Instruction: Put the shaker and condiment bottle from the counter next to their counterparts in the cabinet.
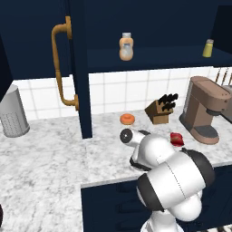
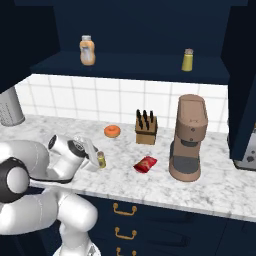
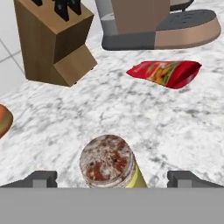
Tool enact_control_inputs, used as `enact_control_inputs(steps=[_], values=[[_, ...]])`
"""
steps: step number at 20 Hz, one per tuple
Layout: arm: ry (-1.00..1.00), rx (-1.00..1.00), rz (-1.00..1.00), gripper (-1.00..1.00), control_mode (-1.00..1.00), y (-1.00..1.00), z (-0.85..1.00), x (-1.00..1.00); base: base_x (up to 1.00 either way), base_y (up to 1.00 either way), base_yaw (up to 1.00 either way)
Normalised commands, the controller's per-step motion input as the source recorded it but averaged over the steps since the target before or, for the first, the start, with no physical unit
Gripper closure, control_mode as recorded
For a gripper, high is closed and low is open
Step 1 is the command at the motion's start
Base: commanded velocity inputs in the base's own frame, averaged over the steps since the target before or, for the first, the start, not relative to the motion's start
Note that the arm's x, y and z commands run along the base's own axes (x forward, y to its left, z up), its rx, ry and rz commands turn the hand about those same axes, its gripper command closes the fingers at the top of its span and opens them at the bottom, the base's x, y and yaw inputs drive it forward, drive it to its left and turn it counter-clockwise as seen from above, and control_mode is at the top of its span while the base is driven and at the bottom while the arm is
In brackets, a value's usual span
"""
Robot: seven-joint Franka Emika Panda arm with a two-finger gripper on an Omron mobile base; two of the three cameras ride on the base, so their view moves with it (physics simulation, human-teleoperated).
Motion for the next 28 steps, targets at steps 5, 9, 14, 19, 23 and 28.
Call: enact_control_inputs(steps=[5,9,14,19,23,28], values=[[0.0,0.02,0.0,-1.0,-1.0,-0.06,-0.23,0.17,0.0,0.0,0.0],[0.0,0.03,0.0,-1.0,-1.0,-0.09,-0.21,0.13,0.0,0.0,0.0],[0.0,0.01,0.0,1.0,-1.0,0.0,-0.15,0.06,0.0,0.0,0.0],[0.0,-0.06,0.0,1.0,-1.0,0.03,0.27,-0.01,0.0,0.0,0.0],[-0.11,-0.22,0.02,1.0,-1.0,0.03,1.0,-0.28,0.0,0.0,0.0],[-0.13,-0.1,0.11,1.0,-1.0,-0.01,0.93,-0.86,0.0,0.0,0.0]])
